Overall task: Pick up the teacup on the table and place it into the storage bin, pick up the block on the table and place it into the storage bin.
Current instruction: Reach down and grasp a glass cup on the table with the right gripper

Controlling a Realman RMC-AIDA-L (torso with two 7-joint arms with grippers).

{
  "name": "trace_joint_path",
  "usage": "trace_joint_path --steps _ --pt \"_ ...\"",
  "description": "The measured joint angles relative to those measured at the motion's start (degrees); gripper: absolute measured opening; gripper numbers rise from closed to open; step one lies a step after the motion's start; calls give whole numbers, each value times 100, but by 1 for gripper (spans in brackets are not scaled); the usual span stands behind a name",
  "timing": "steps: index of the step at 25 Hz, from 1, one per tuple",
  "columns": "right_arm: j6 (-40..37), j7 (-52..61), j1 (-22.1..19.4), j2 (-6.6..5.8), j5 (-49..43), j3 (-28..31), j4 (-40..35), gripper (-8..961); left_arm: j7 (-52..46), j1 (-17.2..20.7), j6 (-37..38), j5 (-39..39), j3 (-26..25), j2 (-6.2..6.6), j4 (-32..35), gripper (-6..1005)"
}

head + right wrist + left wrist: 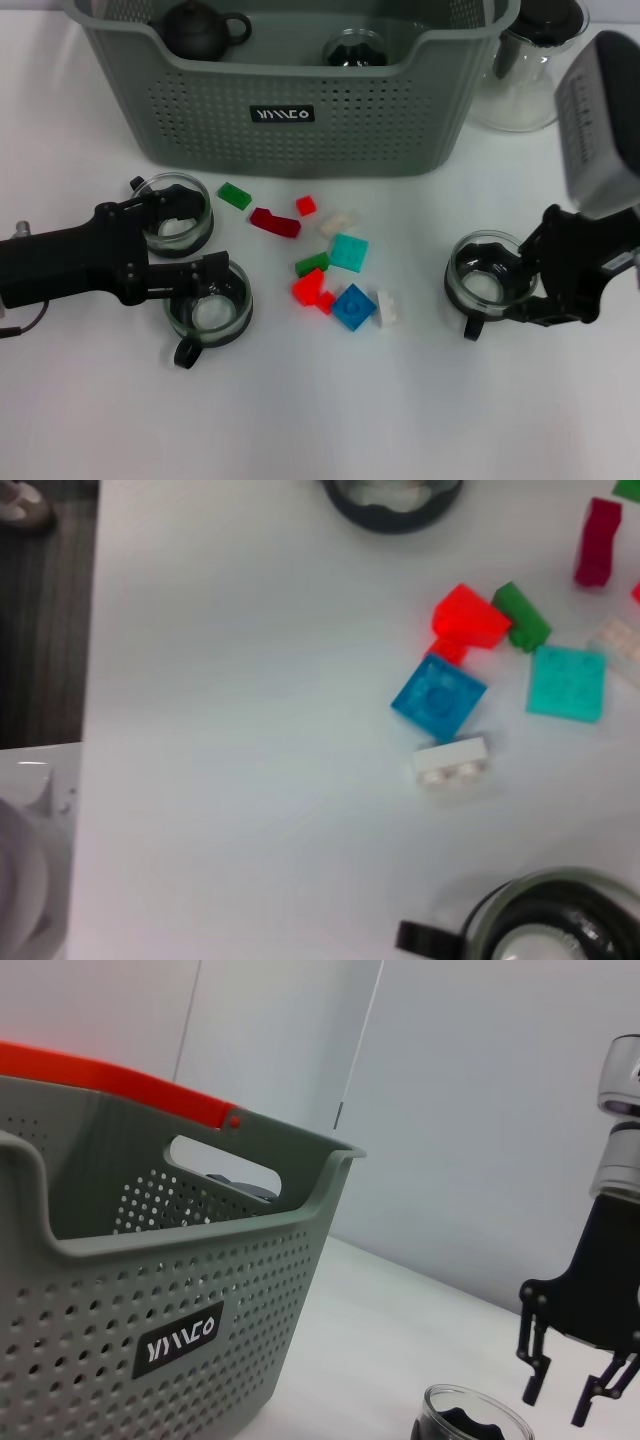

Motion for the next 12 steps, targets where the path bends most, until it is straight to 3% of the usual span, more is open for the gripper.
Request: trace_joint_path --steps 12 --pt "672 10 99 0 -239 -574 865 330 0 -5 -10 0 0 5 0 935"
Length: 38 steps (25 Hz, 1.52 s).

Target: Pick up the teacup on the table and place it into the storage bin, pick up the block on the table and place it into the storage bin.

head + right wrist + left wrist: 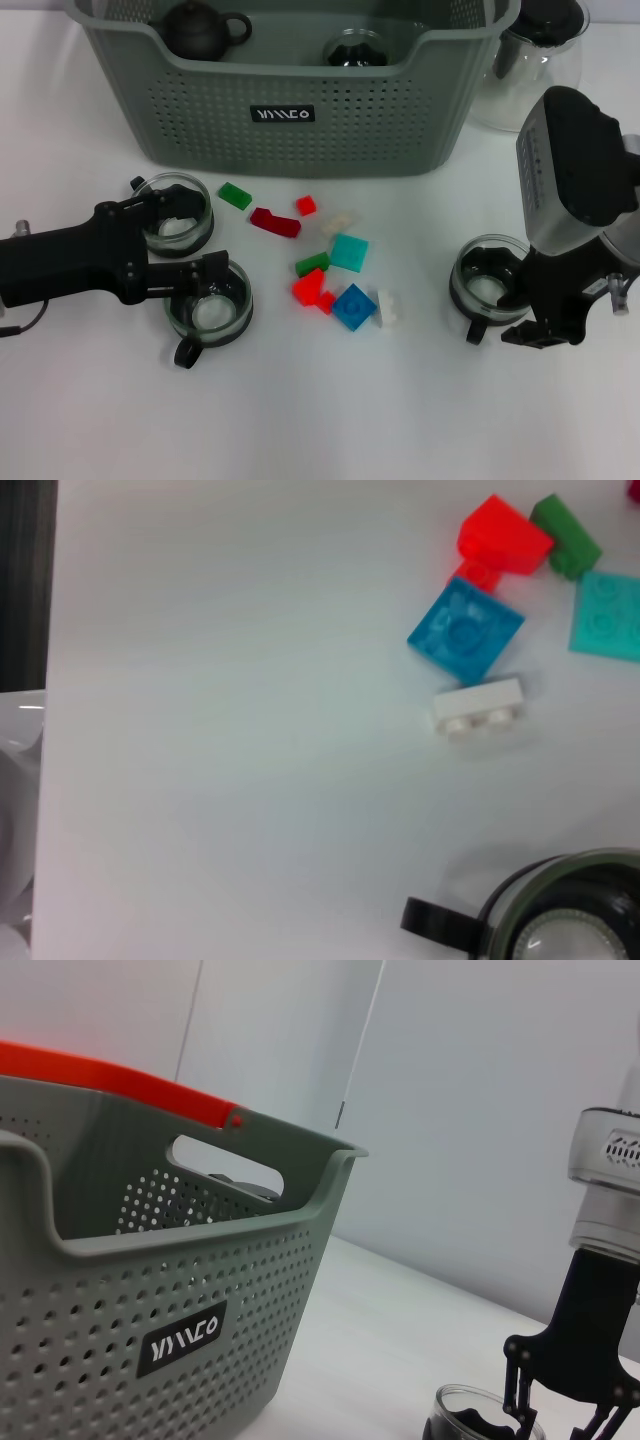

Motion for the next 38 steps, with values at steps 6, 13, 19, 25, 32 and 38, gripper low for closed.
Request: trace_joint_path --steps 6,13,19,25,32,38 --pt "332 145 21 4 -136 -139 252 310 0 1 -77 0 8 -4 -23 934" --pt "347 221 30 6 -124 -94 249 231 0 -1 -88 0 10 9 -90 934" --pt "34 213 134 -4 7 323 192 85 0 5 -88 7 8 12 -89 935" --pt "-1195 -383 267 -50 1660 2129 -357 55 0 8 -86 10 8 23 -88 934" --pt "-246 -280 237 13 3927 3347 -593 56 0 1 -195 9 9 0 -99 935" --pt "2580 1078 681 -9 3761 1949 -254 56 0 -16 -300 16 9 -9 -163 935"
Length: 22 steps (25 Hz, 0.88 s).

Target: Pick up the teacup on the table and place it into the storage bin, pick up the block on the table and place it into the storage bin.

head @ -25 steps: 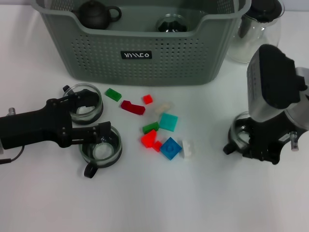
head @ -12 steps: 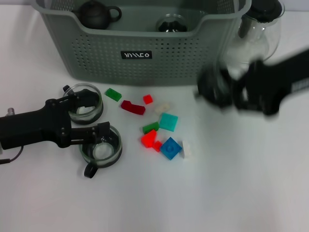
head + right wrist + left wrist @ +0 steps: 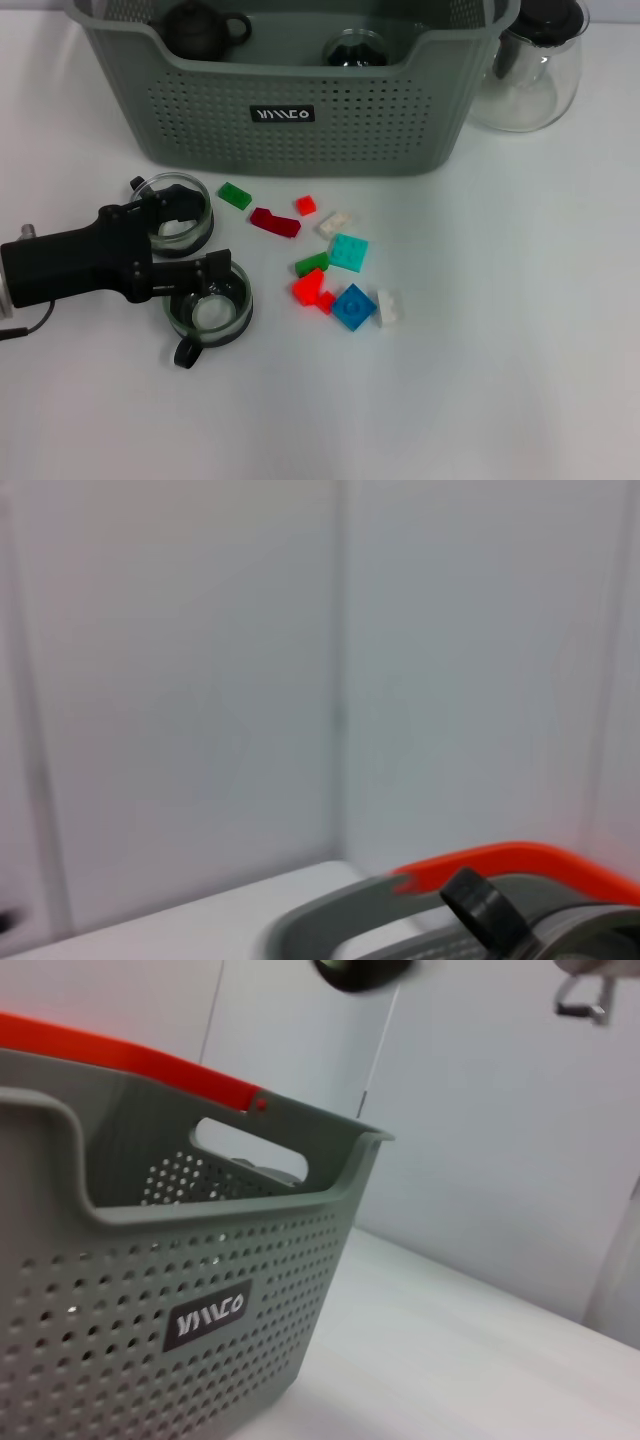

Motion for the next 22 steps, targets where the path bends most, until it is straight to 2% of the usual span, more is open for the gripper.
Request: trace_joint_path --steps 2,5,8,12,16,22 --pt "709 630 372 -2 -516 -358 234 55 0 12 -41 1 -1 -3 -15 934" --pt "1370 1636 1132 -2 -1721 -577 939 55 0 23 -55 2 0 -7 -83 934" --pt "1905 2283 2137 -15 -2758 -519 2346 55 0 20 -59 3 -1 -4 -110 934" --pt "2488 2405 2967 -36 -3312 -417 3807 55 1 -15 -59 2 -1 -13 -133 935" --pt "2624 2487 3304 -55 -3668 -403 4556 55 0 -23 -57 2 0 -26 -136 935" --pt "2346 2563 3218 -121 -3856 -419 4695 56 -6 -15 -49 2 0 -41 -136 934"
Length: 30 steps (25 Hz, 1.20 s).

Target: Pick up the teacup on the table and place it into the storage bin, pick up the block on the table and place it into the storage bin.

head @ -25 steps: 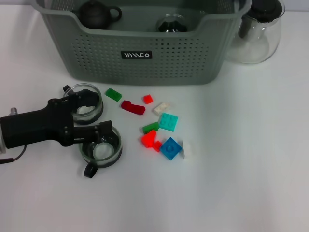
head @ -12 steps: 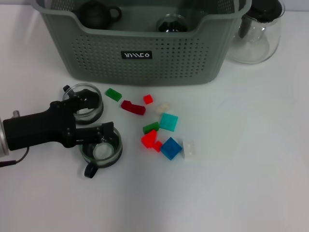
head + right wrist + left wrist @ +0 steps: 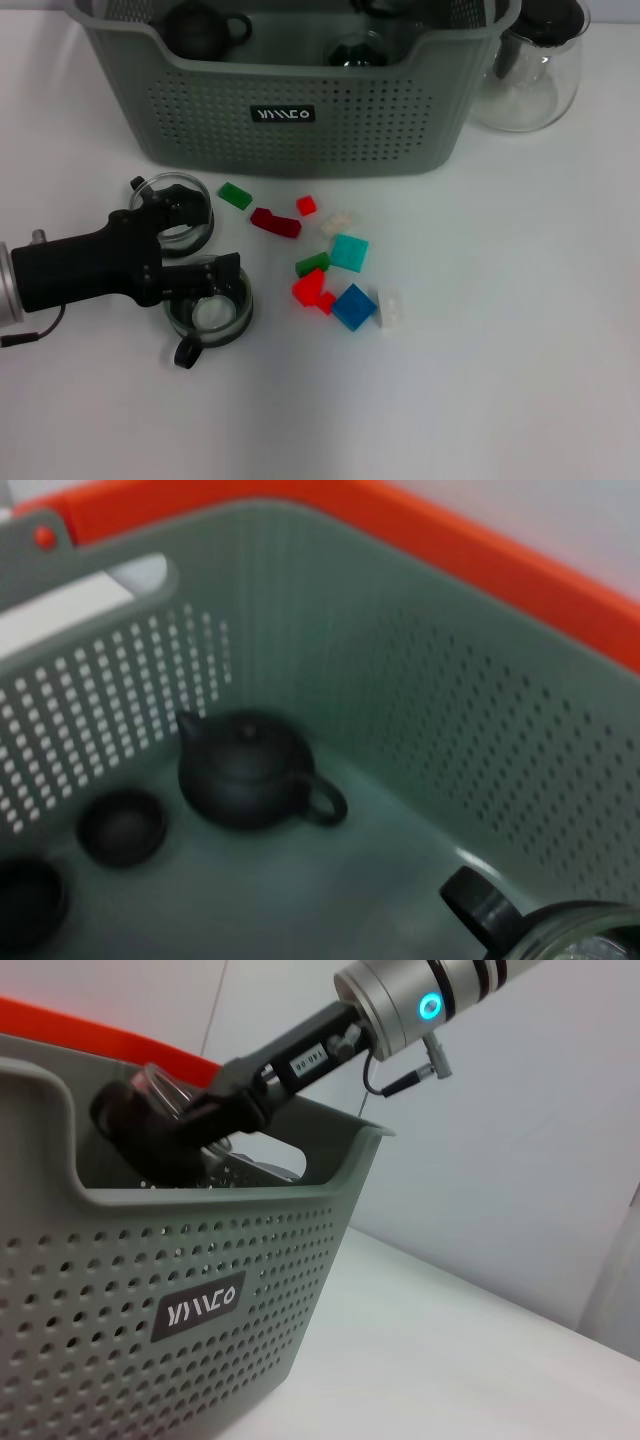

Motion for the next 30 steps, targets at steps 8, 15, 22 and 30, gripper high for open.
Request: trace_joint_path --steps 8,15,22,30 --pt "-172 6 -114 -29 -36 -32 24 56 -3 14 -6 0 0 -8 0 935" --pt "-217 122 -144 0 -259 -49 44 62 -48 12 -10 0 0 -8 0 935" --pt "-184 -15 -900 108 255 87 -1359 282 -48 23 -10 0 1 -8 0 934" --pt "-943 -2739 -3416 97 4879 434 -4167 508 -47 18 -19 0 0 9 0 934"
